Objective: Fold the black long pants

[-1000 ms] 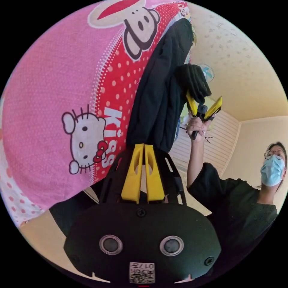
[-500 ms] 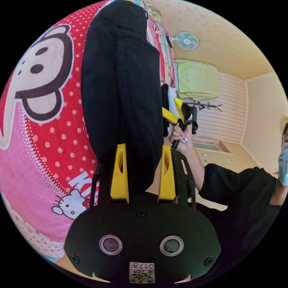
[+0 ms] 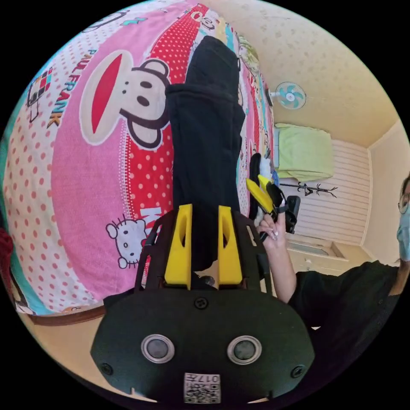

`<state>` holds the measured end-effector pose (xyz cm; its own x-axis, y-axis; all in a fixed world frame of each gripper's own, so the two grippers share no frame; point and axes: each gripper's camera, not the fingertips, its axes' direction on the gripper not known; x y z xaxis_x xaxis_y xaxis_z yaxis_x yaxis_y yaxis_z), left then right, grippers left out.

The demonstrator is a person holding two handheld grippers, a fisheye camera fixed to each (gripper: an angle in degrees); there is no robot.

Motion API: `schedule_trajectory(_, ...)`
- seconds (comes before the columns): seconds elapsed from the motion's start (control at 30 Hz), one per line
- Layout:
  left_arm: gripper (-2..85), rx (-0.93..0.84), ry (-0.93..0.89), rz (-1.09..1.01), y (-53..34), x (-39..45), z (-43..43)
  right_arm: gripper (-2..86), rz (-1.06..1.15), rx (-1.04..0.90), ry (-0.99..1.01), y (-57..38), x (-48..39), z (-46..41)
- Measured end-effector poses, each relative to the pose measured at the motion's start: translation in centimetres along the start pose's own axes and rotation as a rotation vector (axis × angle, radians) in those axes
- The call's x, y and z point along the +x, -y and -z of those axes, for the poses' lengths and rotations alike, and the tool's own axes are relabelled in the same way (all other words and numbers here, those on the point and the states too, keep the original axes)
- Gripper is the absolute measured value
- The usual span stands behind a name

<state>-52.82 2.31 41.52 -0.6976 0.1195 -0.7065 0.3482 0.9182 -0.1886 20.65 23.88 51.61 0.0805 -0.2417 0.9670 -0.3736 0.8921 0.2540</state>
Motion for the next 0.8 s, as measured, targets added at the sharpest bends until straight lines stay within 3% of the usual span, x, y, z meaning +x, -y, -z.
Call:
schedule_trajectory(0.13,10.5,0.017,0.206,-0.097,3.0,0.2,0.1,21.1,-0.232,-0.158,0.008,-5.9,4.1,0.2)
schedule_trajectory(0.23,8.0,0.106,0.129,-0.284,6.3,2.0,0.5,21.8,-0.306,-0.241,0.089,-9.3,5.5,-2.7)
schedule_trajectory(0.33,0.4,0.012,0.028,-0.435,11.1,3.6,-1.1,20.8,-0.309,-0.267,0.218,-9.2,5.4,-8.5)
schedule_trajectory(0.47,-0.8,-0.045,0.128,-0.532,15.2,4.9,-1.5,14.4,-0.450,-0.222,0.106,-7.6,5.1,-10.7)
schedule_trajectory(0.63,-1.0,-0.086,0.329,-0.576,15.2,5.8,-2.8,8.3,-0.221,-0.140,0.311,-9.2,0.0,-5.0)
schedule_trajectory(0.8,-1.0,-0.370,0.221,-0.725,7.6,8.0,-7.2,7.8,0.049,-0.196,0.486,-10.3,-8.8,1.3)
